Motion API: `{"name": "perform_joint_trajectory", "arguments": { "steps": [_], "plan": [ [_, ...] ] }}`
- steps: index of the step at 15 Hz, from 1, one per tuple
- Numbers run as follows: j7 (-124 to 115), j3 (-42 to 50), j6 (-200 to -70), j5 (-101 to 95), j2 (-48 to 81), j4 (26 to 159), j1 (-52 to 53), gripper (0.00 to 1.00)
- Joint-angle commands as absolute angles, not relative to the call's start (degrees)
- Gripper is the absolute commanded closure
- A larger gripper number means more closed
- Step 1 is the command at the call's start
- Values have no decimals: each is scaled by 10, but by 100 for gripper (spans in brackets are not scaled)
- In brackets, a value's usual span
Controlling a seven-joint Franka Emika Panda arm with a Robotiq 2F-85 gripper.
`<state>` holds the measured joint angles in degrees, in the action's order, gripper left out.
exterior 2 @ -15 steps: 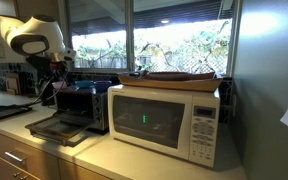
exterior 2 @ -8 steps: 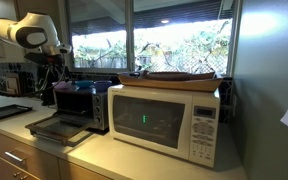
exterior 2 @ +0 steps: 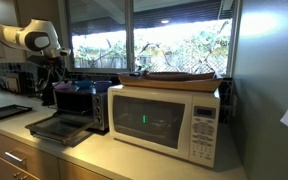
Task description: Pull the oven wire rack, pick up the purple bowl and place it on the oven wire rack and push the wire rack inside the oven
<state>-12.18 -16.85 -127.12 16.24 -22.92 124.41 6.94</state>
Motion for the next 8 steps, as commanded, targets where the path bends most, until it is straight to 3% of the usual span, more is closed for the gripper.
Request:
{"name": "perform_joint_trajectory", "arguments": {
  "steps": [1, 8],
  "plan": [
    [-146, -168, -1295, 150, -195, 1225, 88, 0],
    [-163, -178, -1376, 123, -158, 1228, 95, 1]
  ]
}}
